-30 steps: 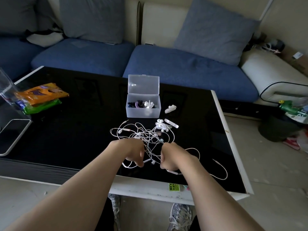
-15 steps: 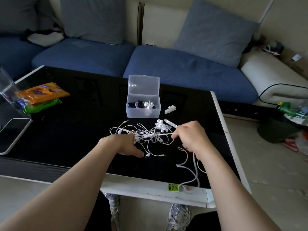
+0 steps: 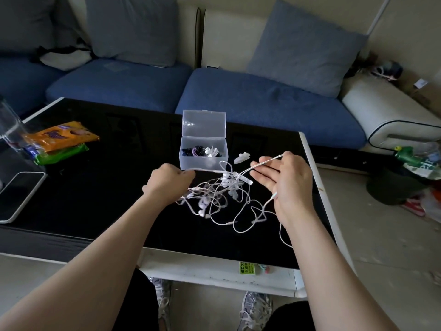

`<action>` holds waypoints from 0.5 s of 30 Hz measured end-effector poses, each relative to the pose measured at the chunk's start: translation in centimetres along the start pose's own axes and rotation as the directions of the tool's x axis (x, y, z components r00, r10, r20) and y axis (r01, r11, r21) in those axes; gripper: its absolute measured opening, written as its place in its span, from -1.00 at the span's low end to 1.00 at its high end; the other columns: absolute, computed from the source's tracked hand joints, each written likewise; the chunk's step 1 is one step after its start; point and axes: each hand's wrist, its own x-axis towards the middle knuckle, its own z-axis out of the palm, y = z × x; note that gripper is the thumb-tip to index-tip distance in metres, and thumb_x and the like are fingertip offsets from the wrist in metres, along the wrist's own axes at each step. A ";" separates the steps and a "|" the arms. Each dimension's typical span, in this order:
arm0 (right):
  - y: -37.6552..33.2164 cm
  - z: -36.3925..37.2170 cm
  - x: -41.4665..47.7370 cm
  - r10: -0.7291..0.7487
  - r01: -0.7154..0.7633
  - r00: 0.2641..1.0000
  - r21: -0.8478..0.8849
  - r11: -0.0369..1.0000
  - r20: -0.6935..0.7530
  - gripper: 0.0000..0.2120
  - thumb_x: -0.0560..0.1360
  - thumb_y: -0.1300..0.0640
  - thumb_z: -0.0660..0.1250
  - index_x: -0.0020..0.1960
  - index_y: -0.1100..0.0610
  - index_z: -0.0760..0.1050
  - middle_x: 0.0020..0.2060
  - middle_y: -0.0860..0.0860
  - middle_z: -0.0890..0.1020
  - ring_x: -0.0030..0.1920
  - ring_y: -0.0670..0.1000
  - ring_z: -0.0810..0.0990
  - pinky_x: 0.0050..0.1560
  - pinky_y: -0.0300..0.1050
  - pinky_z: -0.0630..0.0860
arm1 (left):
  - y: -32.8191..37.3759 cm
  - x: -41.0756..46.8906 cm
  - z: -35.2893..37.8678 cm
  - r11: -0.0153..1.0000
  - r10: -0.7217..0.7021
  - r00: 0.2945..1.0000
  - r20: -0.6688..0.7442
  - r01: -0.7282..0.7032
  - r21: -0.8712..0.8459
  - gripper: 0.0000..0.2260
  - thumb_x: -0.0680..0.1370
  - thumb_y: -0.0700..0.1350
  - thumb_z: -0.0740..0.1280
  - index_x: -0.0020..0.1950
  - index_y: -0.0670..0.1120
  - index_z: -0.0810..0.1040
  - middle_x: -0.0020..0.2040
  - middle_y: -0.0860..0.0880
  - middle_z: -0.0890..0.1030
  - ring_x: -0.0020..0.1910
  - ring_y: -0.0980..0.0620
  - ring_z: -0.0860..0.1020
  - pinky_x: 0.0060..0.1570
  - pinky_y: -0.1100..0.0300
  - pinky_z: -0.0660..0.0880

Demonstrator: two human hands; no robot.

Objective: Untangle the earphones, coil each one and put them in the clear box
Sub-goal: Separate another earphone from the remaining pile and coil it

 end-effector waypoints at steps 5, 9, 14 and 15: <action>-0.3 -0.1 -0.8 0.055 -0.054 0.997 -0.016 0.998 0.060 -0.80 0.81 0.02 0.04 0.21 0.10 0.37 -0.22 0.25 0.73 -0.18 0.28 0.78 -0.21 0.10 0.75 | 0.8 -0.6 0.0 0.994 -0.087 0.987 -0.136 0.078 -0.074 -0.73 0.49 0.10 0.24 -0.29 -0.06 0.46 -0.15 -0.05 0.57 -0.11 -0.18 0.54 0.14 -0.12 0.48; 0.3 0.5 -1.3 -0.004 0.038 0.975 -0.151 0.988 0.221 -0.76 0.79 -0.01 0.11 0.15 0.15 0.41 -0.13 0.24 0.75 -0.15 0.26 0.79 -0.11 0.12 0.75 | 1.3 -1.3 0.8 0.946 0.064 0.998 -0.026 -0.053 0.321 -0.59 0.46 0.04 0.38 0.31 0.16 0.50 0.36 -0.05 0.31 0.35 -0.27 0.27 0.32 -0.13 0.24; 0.6 1.2 -1.6 -0.044 0.087 0.949 -0.125 0.988 0.311 -0.75 0.79 -0.02 0.10 0.12 0.16 0.37 -0.11 0.22 0.75 -0.12 0.29 0.79 -0.05 0.20 0.74 | 2.4 -2.5 1.7 0.799 0.522 0.812 0.260 -0.572 0.185 -0.46 0.40 0.15 0.37 0.39 0.31 0.46 0.51 0.22 0.36 0.52 -0.04 0.24 0.44 -0.19 0.24; 0.5 1.2 -1.7 -0.044 0.080 0.944 -0.098 0.992 0.326 -0.75 0.79 -0.02 0.09 0.12 0.16 0.36 -0.12 0.21 0.75 -0.12 0.30 0.79 -0.07 0.19 0.75 | 2.5 -2.6 2.0 0.787 0.557 0.770 0.311 -0.609 0.099 -0.54 0.42 0.21 0.36 0.33 0.29 0.51 0.40 0.26 0.48 0.46 0.04 0.36 0.43 -0.22 0.32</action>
